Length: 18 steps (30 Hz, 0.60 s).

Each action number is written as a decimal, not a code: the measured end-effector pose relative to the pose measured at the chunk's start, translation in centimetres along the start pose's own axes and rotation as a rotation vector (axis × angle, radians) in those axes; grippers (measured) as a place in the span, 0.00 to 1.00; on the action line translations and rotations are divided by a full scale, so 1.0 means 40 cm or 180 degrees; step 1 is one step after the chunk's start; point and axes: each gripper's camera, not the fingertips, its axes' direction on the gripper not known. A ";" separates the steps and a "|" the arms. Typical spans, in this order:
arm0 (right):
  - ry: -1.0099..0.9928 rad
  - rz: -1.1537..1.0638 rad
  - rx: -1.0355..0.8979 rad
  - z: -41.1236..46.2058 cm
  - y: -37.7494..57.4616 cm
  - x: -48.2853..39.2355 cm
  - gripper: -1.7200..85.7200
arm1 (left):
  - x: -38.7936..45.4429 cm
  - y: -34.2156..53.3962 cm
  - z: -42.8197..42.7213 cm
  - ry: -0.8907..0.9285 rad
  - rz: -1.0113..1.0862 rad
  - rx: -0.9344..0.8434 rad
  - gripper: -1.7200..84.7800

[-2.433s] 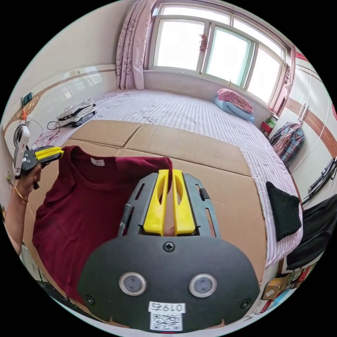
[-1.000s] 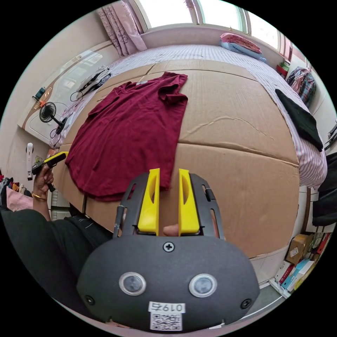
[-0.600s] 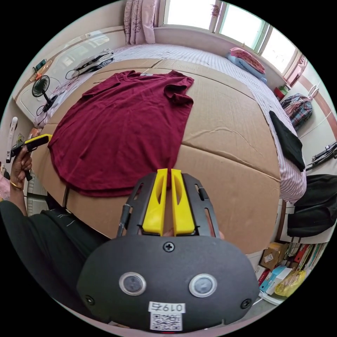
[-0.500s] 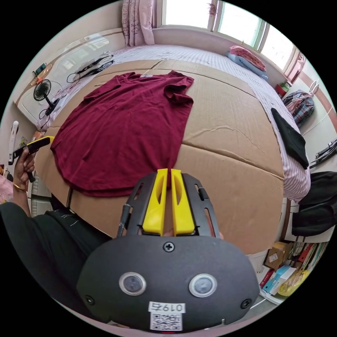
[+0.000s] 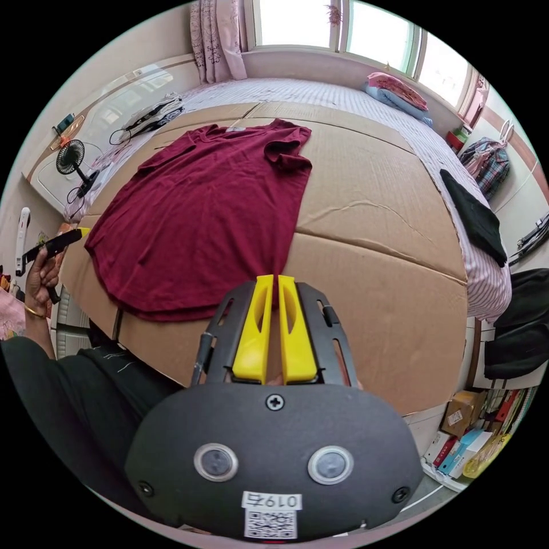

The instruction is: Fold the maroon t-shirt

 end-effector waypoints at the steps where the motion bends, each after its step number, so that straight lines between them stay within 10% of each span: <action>1: 0.0002 0.0001 0.0000 0.000 0.000 -0.003 0.01 | 0.001 0.001 0.002 -0.0009 0.0008 -0.0012 0.08; 18: 0.0068 -0.0021 0.0009 0.000 0.013 -0.033 0.01 | 0.027 0.022 0.038 0.0153 -0.0085 -0.0180 0.09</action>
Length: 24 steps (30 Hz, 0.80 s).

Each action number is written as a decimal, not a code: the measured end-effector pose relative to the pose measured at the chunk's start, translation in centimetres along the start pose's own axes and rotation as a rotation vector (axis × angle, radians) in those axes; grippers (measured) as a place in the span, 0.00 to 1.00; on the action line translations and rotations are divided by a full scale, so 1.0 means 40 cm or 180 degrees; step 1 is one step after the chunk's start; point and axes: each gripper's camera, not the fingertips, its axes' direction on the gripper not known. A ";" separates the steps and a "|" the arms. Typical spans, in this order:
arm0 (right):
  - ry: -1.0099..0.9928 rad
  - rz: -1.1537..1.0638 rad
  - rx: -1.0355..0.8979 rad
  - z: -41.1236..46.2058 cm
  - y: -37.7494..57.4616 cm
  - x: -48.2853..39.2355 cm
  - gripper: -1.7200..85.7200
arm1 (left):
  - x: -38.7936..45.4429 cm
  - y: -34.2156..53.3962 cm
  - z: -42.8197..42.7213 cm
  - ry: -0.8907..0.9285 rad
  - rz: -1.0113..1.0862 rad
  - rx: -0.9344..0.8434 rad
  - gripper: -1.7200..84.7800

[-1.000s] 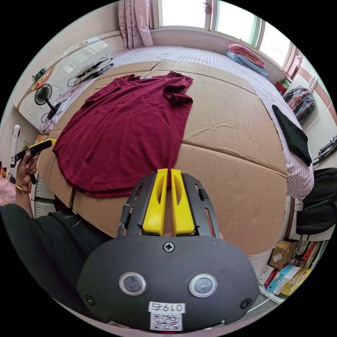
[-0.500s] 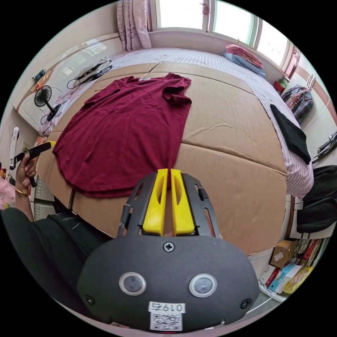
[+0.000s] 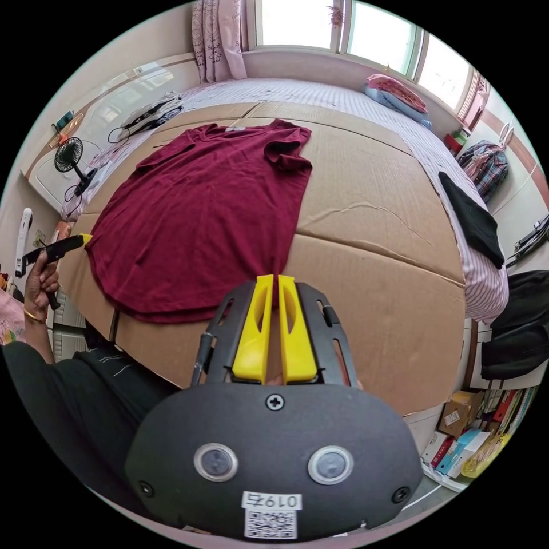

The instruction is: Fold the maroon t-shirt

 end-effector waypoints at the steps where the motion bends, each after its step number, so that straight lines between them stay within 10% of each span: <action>1: 0.0007 0.0002 0.0004 -0.001 0.004 -0.002 0.01 | 0.006 0.003 0.001 -0.0044 0.0017 0.0026 0.08; 24: -0.0029 -0.0045 -0.0174 -0.068 0.088 0.145 0.09 | 0.167 0.004 -0.031 -0.0313 0.0834 -0.0239 0.04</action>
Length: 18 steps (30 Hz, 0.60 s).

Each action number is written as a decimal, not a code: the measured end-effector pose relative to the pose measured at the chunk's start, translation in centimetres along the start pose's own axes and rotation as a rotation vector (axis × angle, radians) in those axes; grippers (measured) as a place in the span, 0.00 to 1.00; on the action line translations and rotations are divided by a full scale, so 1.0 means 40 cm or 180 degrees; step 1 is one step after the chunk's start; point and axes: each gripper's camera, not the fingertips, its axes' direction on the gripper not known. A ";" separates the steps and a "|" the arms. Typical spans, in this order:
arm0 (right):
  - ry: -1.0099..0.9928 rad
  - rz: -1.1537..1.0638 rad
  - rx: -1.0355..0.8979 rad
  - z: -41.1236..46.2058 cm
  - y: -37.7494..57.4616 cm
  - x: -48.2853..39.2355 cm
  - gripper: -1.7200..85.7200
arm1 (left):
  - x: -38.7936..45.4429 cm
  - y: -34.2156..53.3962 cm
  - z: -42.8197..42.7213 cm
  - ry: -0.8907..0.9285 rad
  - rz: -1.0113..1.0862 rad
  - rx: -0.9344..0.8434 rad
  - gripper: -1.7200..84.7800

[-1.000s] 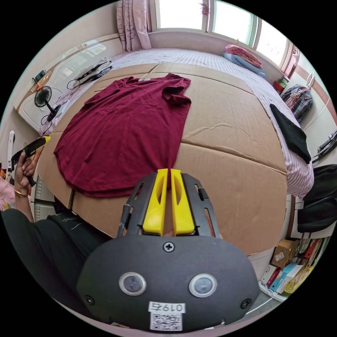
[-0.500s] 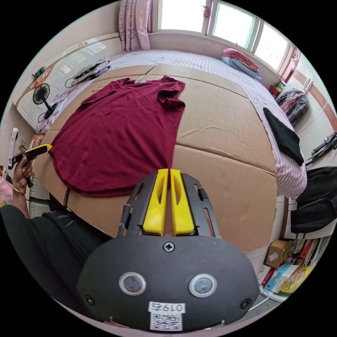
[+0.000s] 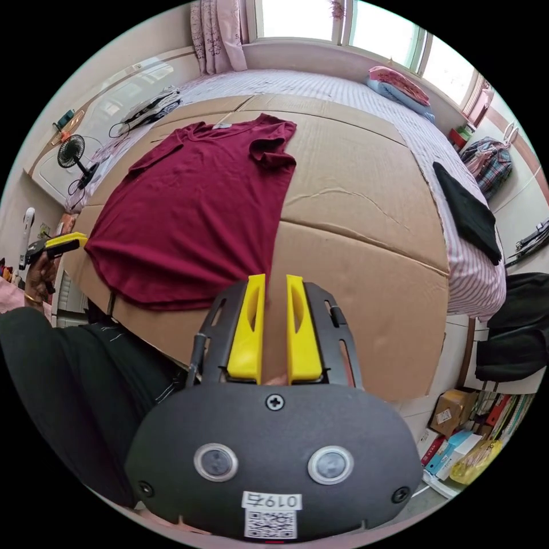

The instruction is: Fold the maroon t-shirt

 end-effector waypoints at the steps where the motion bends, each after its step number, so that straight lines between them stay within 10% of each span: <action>1: 0.0131 0.0085 0.0038 -0.018 0.004 0.021 0.09 | -0.002 -0.004 -0.009 -0.0067 -0.0026 0.0058 0.04; 7: 0.0501 0.0401 0.0516 -0.111 0.006 0.090 0.05 | 0.087 -0.111 -0.062 -0.0679 0.0250 0.0687 0.03; 18: -0.1288 0.0212 0.1355 -0.071 -0.111 0.039 0.01 | 0.316 -0.509 0.104 -0.0180 0.0592 0.0923 0.04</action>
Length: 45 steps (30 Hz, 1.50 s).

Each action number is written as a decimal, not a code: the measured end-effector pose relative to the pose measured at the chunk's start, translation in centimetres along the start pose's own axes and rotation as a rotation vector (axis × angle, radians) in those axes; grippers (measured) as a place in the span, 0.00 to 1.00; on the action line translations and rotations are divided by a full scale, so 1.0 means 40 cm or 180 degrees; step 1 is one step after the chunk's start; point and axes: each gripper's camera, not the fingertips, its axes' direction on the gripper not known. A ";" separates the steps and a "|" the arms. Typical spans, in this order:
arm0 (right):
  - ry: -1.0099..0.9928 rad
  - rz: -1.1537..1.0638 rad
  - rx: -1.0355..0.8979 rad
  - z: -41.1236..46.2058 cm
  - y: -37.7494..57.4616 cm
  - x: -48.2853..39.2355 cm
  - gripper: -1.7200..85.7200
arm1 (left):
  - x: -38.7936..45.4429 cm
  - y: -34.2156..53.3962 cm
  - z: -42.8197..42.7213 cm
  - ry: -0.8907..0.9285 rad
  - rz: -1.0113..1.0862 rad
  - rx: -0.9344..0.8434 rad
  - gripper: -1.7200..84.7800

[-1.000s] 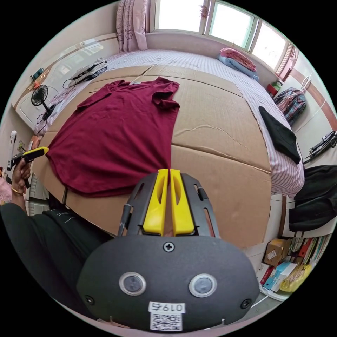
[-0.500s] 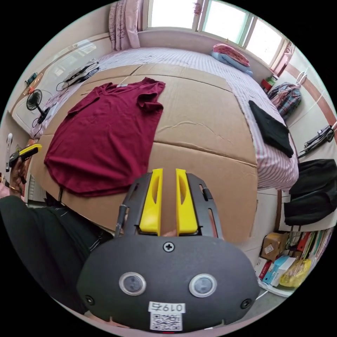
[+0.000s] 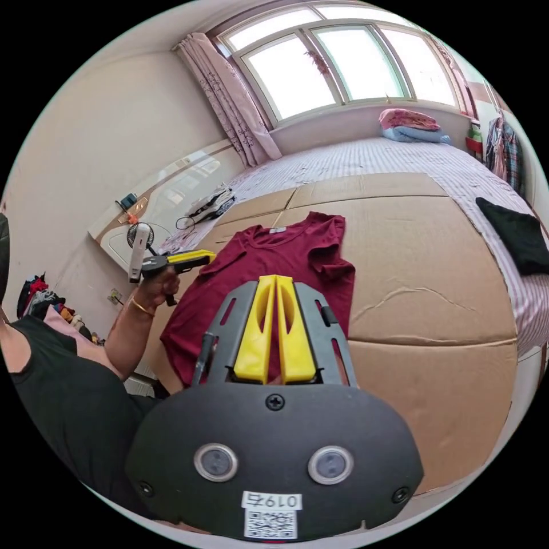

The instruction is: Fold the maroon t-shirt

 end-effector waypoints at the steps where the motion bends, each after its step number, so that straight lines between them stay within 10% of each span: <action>1: 0.0086 -0.0060 -0.0059 0.022 -0.004 -0.013 0.01 | 0.004 -0.015 0.016 0.0009 -0.0015 -0.0024 0.04; 31: 0.0876 -0.0501 -0.1060 0.277 0.019 -0.117 0.01 | -0.021 -0.067 0.177 -0.0259 -0.0178 -0.0310 0.04; 45: 0.1222 -0.0791 -0.1143 0.326 0.012 -0.206 0.01 | -0.463 0.084 0.105 -0.0565 -0.0850 -0.0232 0.04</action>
